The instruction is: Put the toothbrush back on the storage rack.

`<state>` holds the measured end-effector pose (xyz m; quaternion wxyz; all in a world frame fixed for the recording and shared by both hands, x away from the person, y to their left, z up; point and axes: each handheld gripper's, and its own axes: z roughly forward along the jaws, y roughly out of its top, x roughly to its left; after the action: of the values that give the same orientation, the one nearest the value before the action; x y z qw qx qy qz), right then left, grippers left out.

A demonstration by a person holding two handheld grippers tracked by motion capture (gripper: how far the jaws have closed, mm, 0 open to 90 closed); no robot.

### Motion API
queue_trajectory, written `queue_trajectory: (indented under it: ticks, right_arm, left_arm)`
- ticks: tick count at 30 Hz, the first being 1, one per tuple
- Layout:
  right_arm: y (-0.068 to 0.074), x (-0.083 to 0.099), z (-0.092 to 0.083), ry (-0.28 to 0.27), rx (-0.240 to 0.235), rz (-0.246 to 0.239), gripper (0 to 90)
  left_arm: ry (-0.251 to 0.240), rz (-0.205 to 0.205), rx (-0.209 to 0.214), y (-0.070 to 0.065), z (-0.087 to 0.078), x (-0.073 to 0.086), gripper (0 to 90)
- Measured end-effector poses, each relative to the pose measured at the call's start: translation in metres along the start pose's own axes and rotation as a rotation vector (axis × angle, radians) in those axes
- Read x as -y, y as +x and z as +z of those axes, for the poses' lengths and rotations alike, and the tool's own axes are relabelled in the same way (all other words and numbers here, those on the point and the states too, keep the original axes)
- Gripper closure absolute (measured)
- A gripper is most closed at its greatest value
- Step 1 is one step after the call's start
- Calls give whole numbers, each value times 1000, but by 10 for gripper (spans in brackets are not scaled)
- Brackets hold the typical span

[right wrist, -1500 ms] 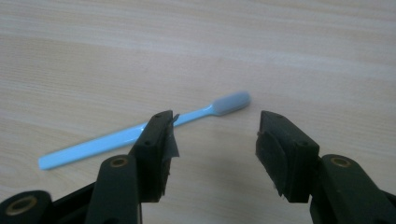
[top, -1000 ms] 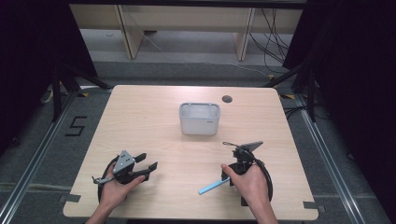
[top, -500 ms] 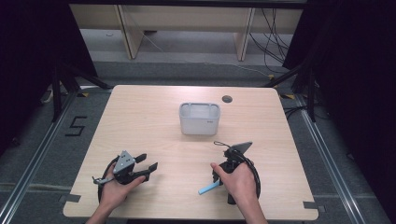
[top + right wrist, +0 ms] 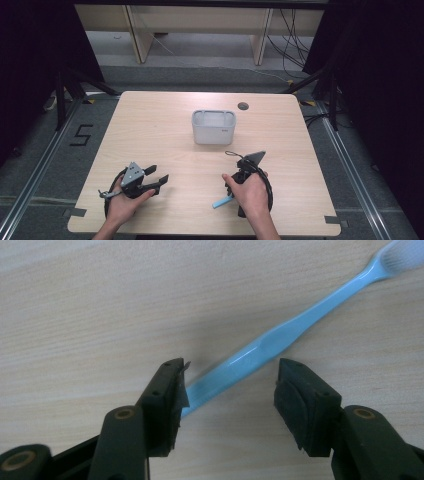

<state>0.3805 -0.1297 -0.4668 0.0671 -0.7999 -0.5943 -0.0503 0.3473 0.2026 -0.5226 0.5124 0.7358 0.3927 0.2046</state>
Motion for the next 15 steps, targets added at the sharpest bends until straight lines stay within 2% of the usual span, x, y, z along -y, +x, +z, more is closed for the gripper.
queue_trajectory:
  ticks: [3,4,5,6,7,8,15]
  right_arm:
    - [-3,-2,1,-14,14,-33,464]
    - [2,-2,0,-5,7,29,464]
    - [2,-3,0,-4,16,22,464]
    - [-1,-4,2,-7,20,-14,464]
    - [3,-3,3,0,13,48,464]
    - [-2,-4,4,-11,30,-22,467]
    - [-2,-4,8,-13,53,-30,487]
  left_arm:
    - [2,2,1,0,0,0,372]
    - [2,2,1,0,0,0,372]
    - [2,2,1,0,0,0,372]
    - [2,1,2,0,0,0,372]
    - [2,1,2,0,0,0,372]
    - [2,1,2,0,0,0,371]
    - [6,3,5,-1,0,0,372]
